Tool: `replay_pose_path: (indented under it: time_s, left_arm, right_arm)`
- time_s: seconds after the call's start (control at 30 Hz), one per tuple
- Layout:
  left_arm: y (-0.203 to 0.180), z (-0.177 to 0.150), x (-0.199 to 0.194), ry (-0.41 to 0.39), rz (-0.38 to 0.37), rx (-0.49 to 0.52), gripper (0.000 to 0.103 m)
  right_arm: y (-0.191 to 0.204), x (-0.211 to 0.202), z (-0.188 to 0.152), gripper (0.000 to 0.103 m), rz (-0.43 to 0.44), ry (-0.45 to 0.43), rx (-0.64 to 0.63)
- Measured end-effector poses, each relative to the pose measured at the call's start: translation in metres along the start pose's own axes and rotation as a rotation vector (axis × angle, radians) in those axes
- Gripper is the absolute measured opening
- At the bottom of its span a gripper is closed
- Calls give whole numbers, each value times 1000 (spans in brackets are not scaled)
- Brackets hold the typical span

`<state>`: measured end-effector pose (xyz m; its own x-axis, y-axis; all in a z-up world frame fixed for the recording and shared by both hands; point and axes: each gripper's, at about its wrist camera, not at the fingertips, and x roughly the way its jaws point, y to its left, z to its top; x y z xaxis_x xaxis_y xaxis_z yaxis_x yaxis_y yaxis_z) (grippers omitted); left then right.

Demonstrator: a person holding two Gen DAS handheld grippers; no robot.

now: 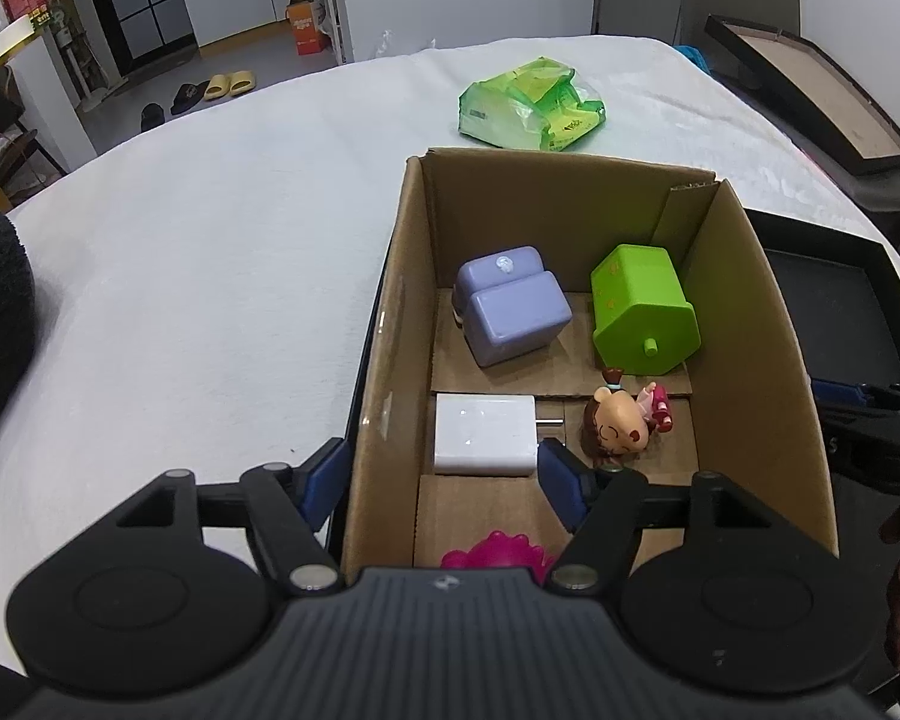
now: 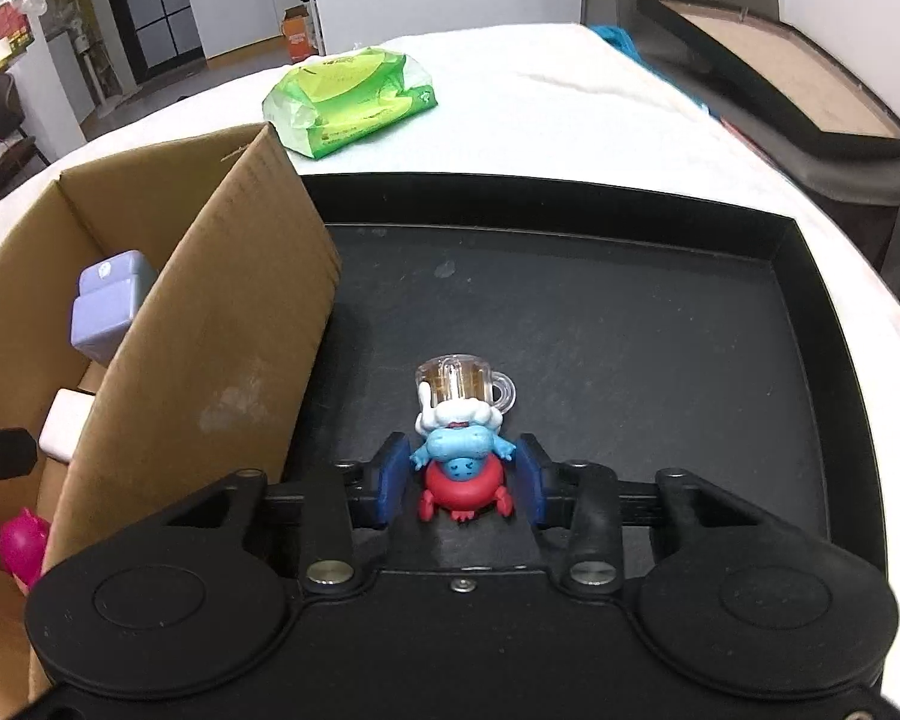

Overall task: Organize rigid objects
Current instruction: 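Grasp the blue-and-red figure with the glass mug using the right gripper, then carry the figure into the box beside the doll and release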

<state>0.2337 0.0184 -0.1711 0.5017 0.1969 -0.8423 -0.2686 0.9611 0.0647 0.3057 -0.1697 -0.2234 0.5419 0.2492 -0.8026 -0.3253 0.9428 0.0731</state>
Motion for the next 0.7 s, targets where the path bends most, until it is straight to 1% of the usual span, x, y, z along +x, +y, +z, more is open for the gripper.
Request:
replay_pose_path:
  time_s: [0.07,0.23,0.7]
  left_arm:
    - [-1,-1,0,2,3,3,68]
    - [-1,0,-1,-4,8,1,68]
    - [10,-2,-9,-13,-20,-26,68]
  right_arm:
    - [-5,-2,1,37,14,3,18]
    - [-8,-10,-1,37,10,4,24]
    - [15,-59,20,37,4,-82,-22]
